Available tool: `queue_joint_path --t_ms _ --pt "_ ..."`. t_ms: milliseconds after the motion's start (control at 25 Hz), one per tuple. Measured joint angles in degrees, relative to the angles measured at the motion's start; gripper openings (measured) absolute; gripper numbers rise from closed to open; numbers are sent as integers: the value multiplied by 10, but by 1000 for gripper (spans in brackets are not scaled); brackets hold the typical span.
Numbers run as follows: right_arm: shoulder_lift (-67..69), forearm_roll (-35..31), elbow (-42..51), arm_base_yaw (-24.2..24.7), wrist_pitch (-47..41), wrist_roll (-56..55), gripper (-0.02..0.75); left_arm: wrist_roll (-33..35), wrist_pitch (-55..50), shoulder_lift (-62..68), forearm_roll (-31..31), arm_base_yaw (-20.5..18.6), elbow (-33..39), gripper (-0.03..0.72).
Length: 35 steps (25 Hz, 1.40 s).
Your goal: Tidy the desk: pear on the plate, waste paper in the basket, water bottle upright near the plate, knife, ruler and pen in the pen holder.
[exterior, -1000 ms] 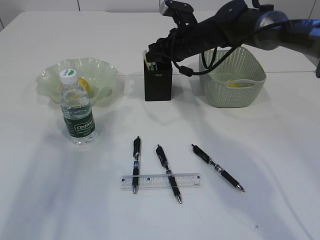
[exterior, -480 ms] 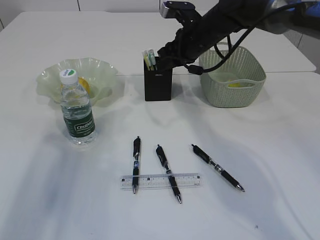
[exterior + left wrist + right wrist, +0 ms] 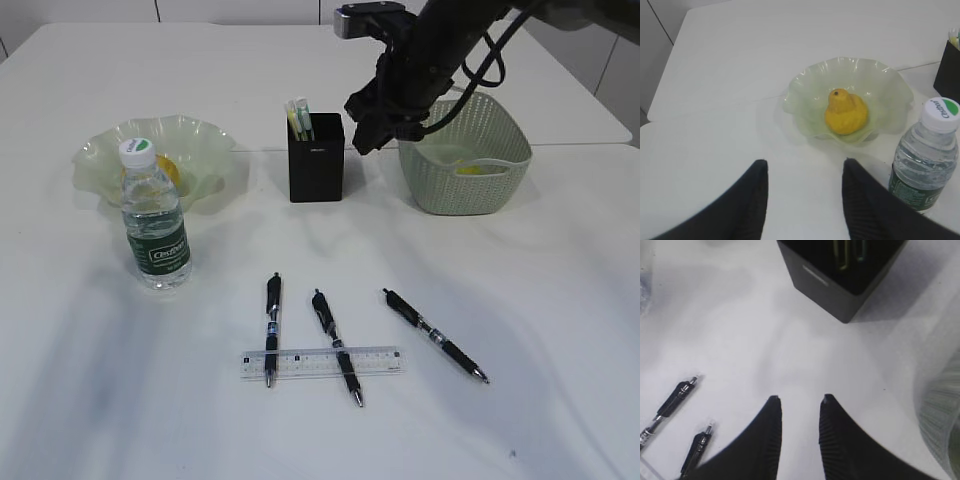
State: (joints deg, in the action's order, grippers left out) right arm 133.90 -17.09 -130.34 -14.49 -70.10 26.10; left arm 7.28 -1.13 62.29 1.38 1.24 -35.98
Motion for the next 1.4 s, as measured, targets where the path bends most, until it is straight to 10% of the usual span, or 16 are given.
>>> queue_joint_path --t_ms 1400 --pt "-96 91 129 -35 -9 -144 198 0 -2 0 0 0 0 341"
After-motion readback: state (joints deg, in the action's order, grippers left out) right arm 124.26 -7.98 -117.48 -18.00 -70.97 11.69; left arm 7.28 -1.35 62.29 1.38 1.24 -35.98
